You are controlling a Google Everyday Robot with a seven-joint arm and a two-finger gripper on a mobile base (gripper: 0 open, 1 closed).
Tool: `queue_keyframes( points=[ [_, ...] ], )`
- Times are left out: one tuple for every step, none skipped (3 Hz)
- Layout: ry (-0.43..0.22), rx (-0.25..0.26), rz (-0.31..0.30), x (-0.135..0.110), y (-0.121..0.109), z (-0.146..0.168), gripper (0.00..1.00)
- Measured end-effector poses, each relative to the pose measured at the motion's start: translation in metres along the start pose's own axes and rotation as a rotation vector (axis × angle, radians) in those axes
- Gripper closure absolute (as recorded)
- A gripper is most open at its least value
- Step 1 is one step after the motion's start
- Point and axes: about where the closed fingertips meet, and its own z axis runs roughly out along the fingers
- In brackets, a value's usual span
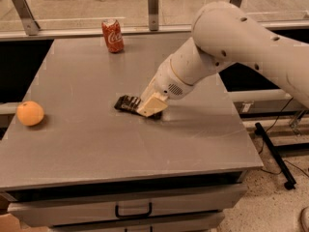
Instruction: Move rxbar chocolate near coke can
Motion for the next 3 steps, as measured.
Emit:
queue_keyframes(
  points=[
    [-0.007,-0.004,0.005,0.0023,-0.0036,0.0049,0.0],
    [-0.008,-0.003,0.005,0.0023,-0.0042,0.0053,0.0],
    [-0.002,-0.016,0.022,0.0104,-0.0049,0.0145,0.0]
  ],
)
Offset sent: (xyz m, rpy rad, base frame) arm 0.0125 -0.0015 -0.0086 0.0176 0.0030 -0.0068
